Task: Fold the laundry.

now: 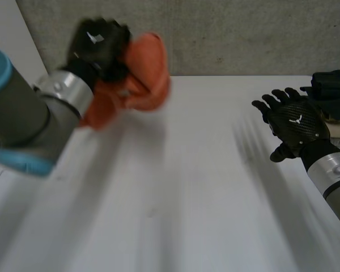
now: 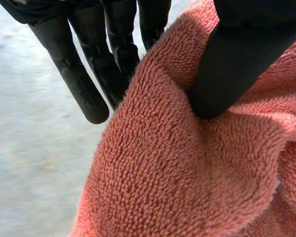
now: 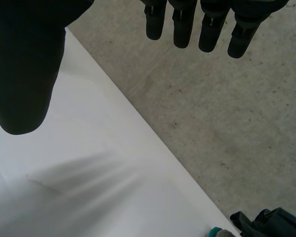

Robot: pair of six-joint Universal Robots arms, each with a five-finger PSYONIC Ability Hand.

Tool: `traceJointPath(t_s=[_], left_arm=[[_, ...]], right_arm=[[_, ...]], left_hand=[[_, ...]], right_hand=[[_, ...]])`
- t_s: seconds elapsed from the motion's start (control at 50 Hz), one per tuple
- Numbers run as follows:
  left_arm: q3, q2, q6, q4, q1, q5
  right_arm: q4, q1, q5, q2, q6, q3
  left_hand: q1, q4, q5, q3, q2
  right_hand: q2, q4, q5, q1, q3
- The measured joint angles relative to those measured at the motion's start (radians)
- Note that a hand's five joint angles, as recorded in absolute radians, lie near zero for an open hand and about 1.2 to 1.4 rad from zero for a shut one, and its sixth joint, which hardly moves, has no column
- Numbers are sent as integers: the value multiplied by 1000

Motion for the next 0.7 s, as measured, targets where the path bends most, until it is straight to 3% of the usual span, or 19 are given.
traceJointPath(t_s=[0.14,0.2,0.26,0.3,0.5,0.58,0.7], left_arm=[[-192,-38,-19,-42,-174,-8],[-202,-115,-5,-55,-236,-16],[-187,-165,16,-72,-271,-32],[-174,-179,30,-86,-282,-49],[-189,-9,45,-116,-239,-130],[-284,105,47,-119,-183,-135],[-395,140,53,-110,-118,-124]], right_arm=[[33,0,0,-21,0,1],[65,0,1,-22,1,-4],[109,1,1,-21,3,-11],[137,2,1,-21,4,-16],[288,11,-4,-24,3,-70],[452,14,-11,-32,-15,-127],[664,16,-14,-29,-54,-169]], left_hand=[[-7,-8,-2,-13,-14],[-356,-372,-318,-385,-390],[-803,-880,-778,-858,-876],[-816,-955,-835,-935,-935],[-816,-961,-835,-940,-941],[-816,-960,-835,-940,-941],[-816,-961,-835,-940,-941]], right_hand=[[0,0,0,0,0],[0,0,0,0,0],[0,0,0,0,0],[0,0,0,0,0],[0,0,0,0,0],[0,0,0,0,0],[0,0,0,0,0]])
